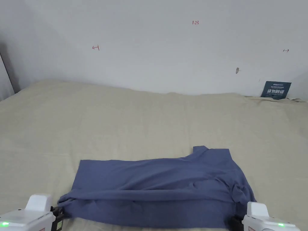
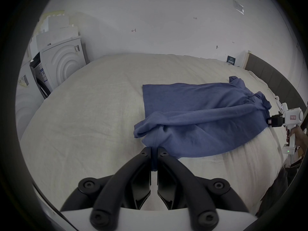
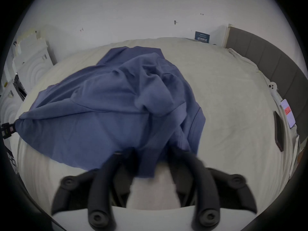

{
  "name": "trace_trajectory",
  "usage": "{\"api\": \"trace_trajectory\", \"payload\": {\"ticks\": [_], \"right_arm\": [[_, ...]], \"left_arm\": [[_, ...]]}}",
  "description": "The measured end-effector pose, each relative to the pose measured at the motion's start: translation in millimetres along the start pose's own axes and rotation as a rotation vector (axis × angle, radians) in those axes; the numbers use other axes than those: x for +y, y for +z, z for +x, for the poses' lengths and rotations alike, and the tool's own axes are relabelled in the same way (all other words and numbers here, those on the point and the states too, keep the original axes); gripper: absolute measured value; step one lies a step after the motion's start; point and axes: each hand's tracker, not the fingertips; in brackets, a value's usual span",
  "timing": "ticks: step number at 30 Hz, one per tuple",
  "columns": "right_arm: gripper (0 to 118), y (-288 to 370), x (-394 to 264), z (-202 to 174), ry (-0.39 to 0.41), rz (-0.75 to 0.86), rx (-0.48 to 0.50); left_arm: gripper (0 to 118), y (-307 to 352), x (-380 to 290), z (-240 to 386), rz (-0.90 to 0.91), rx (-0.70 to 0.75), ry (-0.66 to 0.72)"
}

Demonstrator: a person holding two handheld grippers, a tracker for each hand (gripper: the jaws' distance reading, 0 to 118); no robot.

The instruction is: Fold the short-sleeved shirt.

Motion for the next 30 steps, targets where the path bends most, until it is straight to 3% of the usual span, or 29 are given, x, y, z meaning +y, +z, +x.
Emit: {"api": "trace_trajectory", "payload": {"ticks": [1, 2, 4, 16, 30], "right_arm": [[20, 2.1, 0.6, -0.8, 0.000, 0.013, 0.011], [6, 4.6, 2.0, -3.6, 0.013, 0.027, 0.022], [6, 10.3, 4.1, -10.1, 0.071, 0.030, -0.022], [5, 101.6, 6.8, -10.7, 0.090, 0.140, -0.036], [5, 151.6, -107.5, -29.9, 0.127, -0.014, -0.113]], "left_arm": [[2, -1.1, -0.5, 0.0, -0.002, 0.001, 0.005], [2, -2.3, -1.9, -2.3, -0.004, -0.001, 0.010], [2, -1.7, -1.5, -2.3, 0.000, -0.002, 0.010], [2, 54.8, 9.5, -16.0, 0.039, -0.044, -0.023], [2, 75.2, -88.7, -22.1, -0.176, -0.056, -0.068]]}}
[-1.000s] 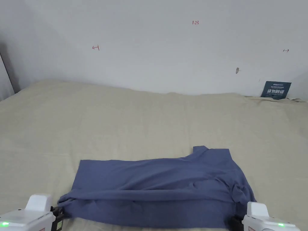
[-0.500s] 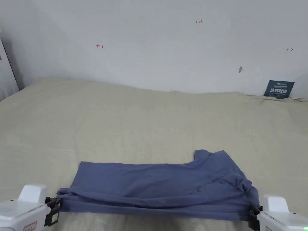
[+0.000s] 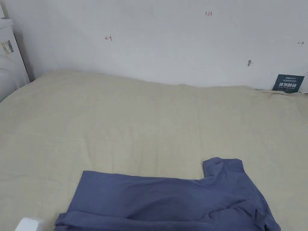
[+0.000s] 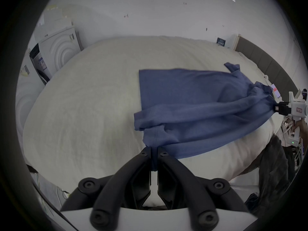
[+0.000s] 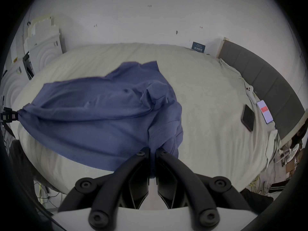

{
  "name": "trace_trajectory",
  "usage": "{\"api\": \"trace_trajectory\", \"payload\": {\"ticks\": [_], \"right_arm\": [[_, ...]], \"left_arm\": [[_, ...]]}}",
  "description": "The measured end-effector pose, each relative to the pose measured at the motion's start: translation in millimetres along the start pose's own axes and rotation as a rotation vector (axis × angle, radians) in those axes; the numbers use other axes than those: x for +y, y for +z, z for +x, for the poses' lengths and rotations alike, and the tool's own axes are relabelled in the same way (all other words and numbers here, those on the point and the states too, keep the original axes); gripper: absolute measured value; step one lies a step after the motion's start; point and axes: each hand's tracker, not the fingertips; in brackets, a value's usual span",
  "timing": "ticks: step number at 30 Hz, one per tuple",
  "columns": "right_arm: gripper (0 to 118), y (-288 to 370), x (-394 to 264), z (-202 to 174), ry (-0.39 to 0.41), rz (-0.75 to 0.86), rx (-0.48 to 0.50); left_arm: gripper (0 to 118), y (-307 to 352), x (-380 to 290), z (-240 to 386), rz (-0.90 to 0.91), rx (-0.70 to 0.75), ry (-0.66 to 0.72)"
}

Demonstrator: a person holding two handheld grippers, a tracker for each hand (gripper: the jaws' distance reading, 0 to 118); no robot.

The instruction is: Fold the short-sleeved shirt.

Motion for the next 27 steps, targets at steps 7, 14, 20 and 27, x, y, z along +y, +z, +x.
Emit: {"api": "trace_trajectory", "payload": {"ticks": [7, 14, 20, 27], "right_arm": [[5, -28.0, -22.4, -11.7, -0.014, -0.035, -0.041], [15, -21.7, -21.7, -14.1, -0.010, -0.003, -0.057], [49, 22.6, -0.1, -15.6, -0.045, 0.148, -0.058], [48, 32.9, 31.0, -31.7, -0.081, 0.320, 0.008]], "left_arm": [[2, -26.4, -14.8, 10.4, -0.046, 0.036, 0.016], [13, -10.7, -13.0, 10.2, -0.017, 0.025, 0.041], [46, 23.8, -5.9, 10.2, 0.137, 0.032, 0.058], [47, 19.5, 12.5, 5.5, 0.301, 0.058, 0.080]]}}
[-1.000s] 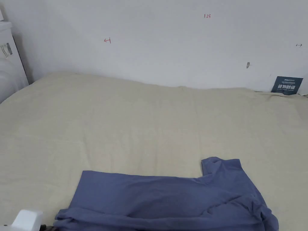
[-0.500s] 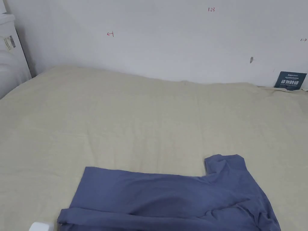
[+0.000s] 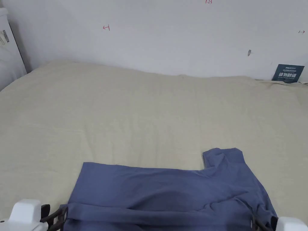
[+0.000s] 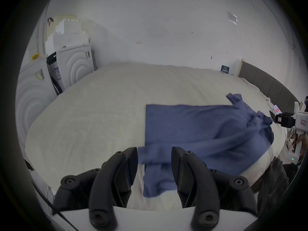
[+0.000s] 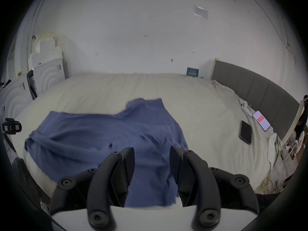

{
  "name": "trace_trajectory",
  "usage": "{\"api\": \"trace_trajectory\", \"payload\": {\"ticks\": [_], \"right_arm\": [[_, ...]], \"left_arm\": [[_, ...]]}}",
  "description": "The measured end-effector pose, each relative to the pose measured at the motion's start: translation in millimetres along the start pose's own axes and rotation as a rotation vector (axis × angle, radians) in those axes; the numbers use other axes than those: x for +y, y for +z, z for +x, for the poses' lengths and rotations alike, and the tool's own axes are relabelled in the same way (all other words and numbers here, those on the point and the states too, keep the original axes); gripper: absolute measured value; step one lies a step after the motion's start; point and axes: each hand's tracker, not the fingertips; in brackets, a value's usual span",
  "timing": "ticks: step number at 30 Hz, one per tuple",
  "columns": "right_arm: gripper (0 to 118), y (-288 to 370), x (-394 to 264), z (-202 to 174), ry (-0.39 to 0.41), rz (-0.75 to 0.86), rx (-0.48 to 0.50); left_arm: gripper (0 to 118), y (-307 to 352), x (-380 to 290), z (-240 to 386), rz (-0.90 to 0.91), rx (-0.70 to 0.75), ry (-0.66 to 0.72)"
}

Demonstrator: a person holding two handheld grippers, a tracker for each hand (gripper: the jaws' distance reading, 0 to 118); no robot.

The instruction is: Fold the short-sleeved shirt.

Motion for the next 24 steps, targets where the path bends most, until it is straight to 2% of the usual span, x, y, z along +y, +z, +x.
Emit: {"api": "trace_trajectory", "payload": {"ticks": [1, 3, 4, 5, 6, 7, 18, 24], "right_arm": [[48, -2.8, 3.5, -4.3, 0.000, 0.007, 0.006], [40, -7.9, 8.3, -11.5, -0.008, 0.043, 0.029], [28, -10.7, 10.9, -15.6, -0.004, 0.049, 0.038], [6, -12.9, 13.1, -20.1, 0.000, 0.062, 0.046], [2, -13.8, 14.0, -23.7, 0.000, 0.077, 0.048], [1, -15.7, 15.4, -27.1, 0.005, 0.079, 0.052], [0, -32.1, 27.1, -43.3, 0.001, 0.086, 0.073], [0, -48.1, 31.8, -45.3, 0.002, 0.062, 0.075]], "left_arm": [[44, -4.5, 2.2, 3.8, 0.008, 0.005, 0.000], [32, -12.0, 7.7, 9.4, 0.031, 0.004, 0.001], [23, -15.7, 10.3, 12.0, 0.046, -0.002, 0.001], [15, -18.5, 12.8, 17.5, 0.052, 0.003, 0.000], [8, -22.2, 15.6, 19.9, 0.051, 0.002, 0.001], [0, -26.3, 17.6, 21.4, 0.056, -0.002, 0.003], [0, -93.5, 77.0, -3.2, 0.037, -0.042, 0.042], [0, -158.7, 112.7, -29.1, -0.115, -0.075, 0.027]]}}
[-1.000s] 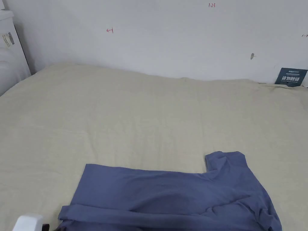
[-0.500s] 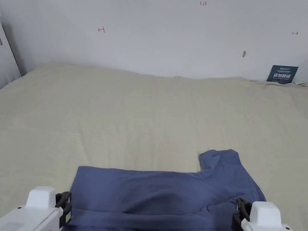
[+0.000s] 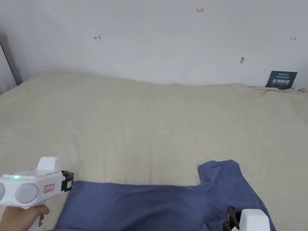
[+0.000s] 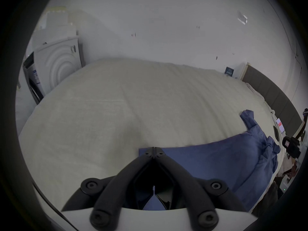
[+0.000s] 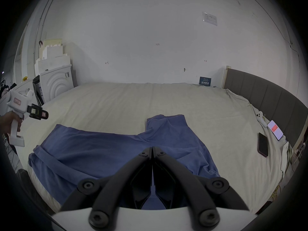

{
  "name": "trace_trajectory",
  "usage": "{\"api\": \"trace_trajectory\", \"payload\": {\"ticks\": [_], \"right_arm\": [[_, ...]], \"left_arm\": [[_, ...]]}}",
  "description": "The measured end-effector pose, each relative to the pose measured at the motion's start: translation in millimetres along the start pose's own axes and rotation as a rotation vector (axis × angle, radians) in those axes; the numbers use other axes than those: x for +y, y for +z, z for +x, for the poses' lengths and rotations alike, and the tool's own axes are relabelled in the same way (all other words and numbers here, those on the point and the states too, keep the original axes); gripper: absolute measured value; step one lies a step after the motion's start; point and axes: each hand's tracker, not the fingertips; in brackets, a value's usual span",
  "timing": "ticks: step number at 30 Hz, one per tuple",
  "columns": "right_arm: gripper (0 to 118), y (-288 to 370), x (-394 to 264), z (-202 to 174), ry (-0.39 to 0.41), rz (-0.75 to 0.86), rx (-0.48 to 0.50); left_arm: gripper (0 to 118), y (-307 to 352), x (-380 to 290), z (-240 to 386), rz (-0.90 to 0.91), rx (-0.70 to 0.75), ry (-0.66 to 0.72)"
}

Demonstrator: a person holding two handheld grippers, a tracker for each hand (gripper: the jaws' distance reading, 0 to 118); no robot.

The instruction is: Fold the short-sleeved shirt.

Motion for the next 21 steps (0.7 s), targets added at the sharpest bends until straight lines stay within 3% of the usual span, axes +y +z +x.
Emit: {"api": "trace_trajectory", "payload": {"ticks": [4, 8, 9, 13, 16, 19, 21], "right_arm": [[0, -10.0, -1.3, 0.7, -0.002, -0.020, -0.001], [0, -16.5, -3.6, 1.3, 0.005, -0.038, -0.003], [0, -17.6, -4.1, 1.5, 0.008, -0.042, -0.003], [0, -22.1, -6.3, 2.4, 0.011, -0.058, -0.003], [0, -23.9, -8.5, 3.0, 0.014, -0.069, -0.004], [0, -25.8, -11.2, 3.7, 0.010, -0.077, -0.006], [0, -27.6, -13.1, 3.5, 0.008, -0.085, -0.011]], "left_arm": [[4, -23.4, 11.4, 1.1, -0.104, -0.021, 0.005], [63, -40.1, 10.4, 7.7, -0.191, 0.026, -0.019], [66, -43.3, 11.2, 9.6, -0.212, 0.031, -0.018], [65, -54.9, 2.4, 20.5, -0.295, 0.062, -0.055], [59, -51.9, 0.1, 34.4, -0.253, 0.092, -0.088], [35, -51.6, 0.9, 44.2, -0.245, 0.109, -0.121], [8, -52.6, 0.5, 48.9, -0.238, 0.102, -0.157]]}}
